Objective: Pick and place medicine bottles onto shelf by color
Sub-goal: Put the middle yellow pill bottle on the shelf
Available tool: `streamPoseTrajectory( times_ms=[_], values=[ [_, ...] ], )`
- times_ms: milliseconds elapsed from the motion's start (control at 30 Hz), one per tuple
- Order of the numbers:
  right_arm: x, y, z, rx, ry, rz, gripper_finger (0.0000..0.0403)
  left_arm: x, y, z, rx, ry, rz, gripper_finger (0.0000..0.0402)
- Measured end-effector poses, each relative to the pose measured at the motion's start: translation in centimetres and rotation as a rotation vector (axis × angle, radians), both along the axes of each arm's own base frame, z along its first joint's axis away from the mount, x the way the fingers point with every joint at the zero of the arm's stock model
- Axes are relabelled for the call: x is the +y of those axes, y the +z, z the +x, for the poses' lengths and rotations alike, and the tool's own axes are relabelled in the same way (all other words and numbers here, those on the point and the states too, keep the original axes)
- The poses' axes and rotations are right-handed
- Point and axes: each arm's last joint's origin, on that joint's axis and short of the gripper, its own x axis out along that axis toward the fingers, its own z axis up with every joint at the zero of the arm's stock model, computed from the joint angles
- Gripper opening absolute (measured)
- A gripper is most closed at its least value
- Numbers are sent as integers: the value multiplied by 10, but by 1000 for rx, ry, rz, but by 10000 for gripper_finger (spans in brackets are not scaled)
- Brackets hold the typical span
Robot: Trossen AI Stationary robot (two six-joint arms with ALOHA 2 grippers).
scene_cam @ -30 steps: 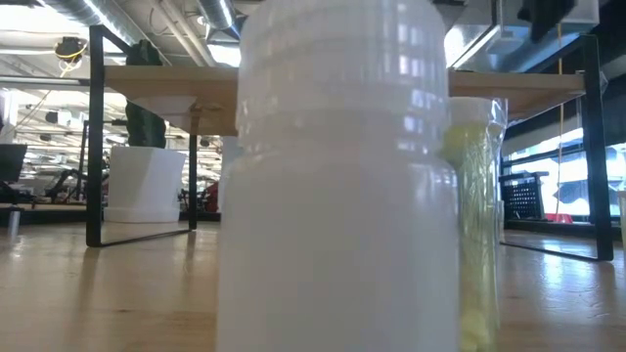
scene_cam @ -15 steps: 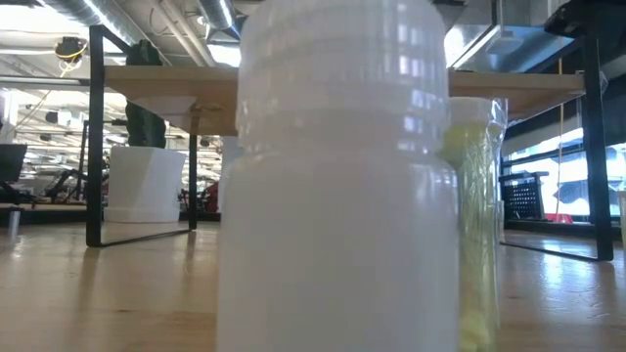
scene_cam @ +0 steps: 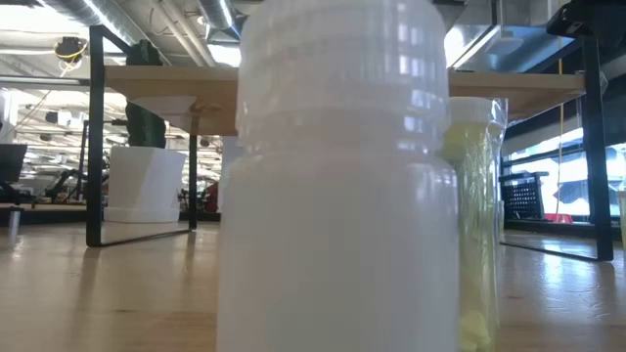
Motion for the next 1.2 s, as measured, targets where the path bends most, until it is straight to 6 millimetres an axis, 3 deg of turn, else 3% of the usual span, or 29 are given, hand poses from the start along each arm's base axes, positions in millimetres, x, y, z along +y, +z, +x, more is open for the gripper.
streamPoseTrajectory(
  times_ms=[200, 533, 833, 1200],
  values=[
    [2, -4, 8, 38, -1, -9, 198, -3, 0, -1, 3, -18, 6, 222],
    [6, -16, 22, 96, 105, -53, 245, -10, 0, -4, 2, -47, 2, 222],
    [1, -54, 5, 6, 2, -1, 245, -12, 0, -4, 1, -53, 1, 222],
    [-2, -101, 1, 84, -15, -102, 245, -12, 0, -4, 0, -52, 0, 222]
  ],
)
